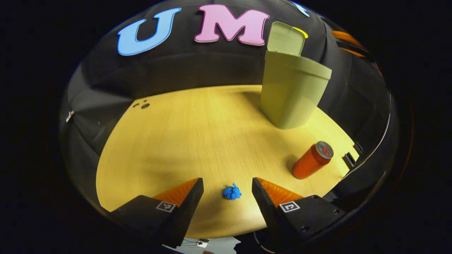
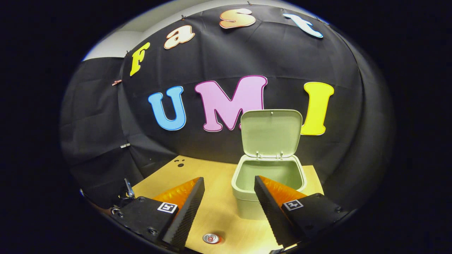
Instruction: Press the lid of the desktop garbage bin to open it, pick up the crumpled paper on the desktop and throw it into the bin, then pick up the pop can on the desktop and drop it into the bin, and finally close the garbage bin lid.
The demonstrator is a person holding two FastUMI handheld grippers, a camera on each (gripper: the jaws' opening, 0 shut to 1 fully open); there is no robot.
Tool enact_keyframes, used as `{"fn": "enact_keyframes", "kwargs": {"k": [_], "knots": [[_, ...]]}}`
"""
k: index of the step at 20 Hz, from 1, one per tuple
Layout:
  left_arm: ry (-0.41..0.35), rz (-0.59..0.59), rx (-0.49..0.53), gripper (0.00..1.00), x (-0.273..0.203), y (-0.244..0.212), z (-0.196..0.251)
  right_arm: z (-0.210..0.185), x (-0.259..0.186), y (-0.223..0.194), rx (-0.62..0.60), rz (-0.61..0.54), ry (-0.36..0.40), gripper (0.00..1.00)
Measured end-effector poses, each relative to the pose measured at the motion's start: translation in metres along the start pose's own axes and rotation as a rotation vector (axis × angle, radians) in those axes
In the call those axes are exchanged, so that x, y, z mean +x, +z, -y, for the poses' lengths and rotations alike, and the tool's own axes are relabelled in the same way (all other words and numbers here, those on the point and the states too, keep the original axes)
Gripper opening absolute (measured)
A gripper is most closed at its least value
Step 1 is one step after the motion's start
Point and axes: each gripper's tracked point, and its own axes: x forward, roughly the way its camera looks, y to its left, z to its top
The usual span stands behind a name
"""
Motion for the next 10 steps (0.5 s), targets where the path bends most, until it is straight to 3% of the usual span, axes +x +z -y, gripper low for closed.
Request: {"fn": "enact_keyframes", "kwargs": {"k": [10], "knots": [[0.020, -0.117, 0.023, 0.73, 0.051, -0.050, 0.004, 0.019, -0.013, -0.009, -0.009, -0.043, -0.039, 0.93]]}}
